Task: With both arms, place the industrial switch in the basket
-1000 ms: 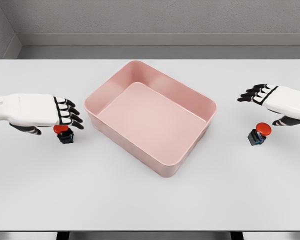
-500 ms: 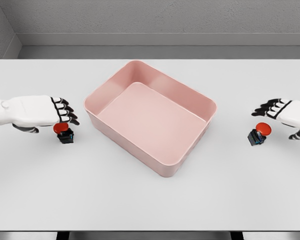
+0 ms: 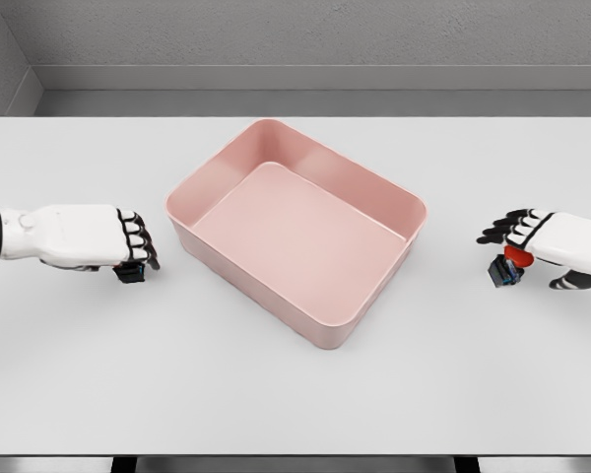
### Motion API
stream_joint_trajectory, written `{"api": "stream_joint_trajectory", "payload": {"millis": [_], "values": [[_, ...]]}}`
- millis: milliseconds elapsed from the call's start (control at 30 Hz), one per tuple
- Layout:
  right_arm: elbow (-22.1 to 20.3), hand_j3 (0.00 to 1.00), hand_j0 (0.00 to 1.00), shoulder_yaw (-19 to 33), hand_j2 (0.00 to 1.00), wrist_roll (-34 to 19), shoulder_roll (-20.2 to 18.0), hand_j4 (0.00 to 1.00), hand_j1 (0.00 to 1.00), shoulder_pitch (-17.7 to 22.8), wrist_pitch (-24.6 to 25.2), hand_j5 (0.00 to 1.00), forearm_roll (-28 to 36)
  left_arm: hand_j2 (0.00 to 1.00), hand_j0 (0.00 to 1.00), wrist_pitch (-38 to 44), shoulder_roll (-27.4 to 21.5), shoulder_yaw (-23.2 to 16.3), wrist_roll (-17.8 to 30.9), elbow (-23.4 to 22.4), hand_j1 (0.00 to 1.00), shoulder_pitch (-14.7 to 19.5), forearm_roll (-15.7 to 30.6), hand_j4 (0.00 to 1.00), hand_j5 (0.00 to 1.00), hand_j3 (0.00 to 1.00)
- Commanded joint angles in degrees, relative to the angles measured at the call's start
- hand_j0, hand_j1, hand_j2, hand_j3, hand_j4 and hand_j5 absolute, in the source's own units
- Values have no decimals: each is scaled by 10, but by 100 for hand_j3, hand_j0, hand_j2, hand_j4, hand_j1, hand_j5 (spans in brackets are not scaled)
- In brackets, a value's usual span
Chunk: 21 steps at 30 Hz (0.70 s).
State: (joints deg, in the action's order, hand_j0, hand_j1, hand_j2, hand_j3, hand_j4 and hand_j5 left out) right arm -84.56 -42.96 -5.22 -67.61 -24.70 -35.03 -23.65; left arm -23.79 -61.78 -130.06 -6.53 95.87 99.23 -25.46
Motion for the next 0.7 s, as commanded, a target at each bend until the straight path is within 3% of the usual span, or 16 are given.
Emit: {"api": "stream_joint_trajectory", "payload": {"millis": [0,67,100,400,467,667], "values": [[-1,100,100,1,100,0,8,100,100,0,0,100,4,80,80,8,3,1,-1,-1,80,-1,1,80,80,80],[1,100,100,5,100,-1,25,100,100,-4,0,100,3,80,80,8,3,1,-1,-1,80,-2,0,80,80,80],[3,100,100,34,100,-3,25,100,100,0,0,100,3,80,80,8,3,1,-1,-1,80,-7,-8,80,80,80],[2,100,100,35,100,-6,43,100,100,12,0,100,-1,79,79,25,3,1,0,-1,79,-18,-11,79,79,79],[1,100,100,35,100,-6,44,100,100,13,0,100,-1,67,67,25,3,1,0,-1,67,-22,-21,67,67,67],[-3,100,100,35,100,-7,39,100,100,24,0,100,-2,57,57,24,3,1,0,0,57,-23,-23,57,57,57]]}}
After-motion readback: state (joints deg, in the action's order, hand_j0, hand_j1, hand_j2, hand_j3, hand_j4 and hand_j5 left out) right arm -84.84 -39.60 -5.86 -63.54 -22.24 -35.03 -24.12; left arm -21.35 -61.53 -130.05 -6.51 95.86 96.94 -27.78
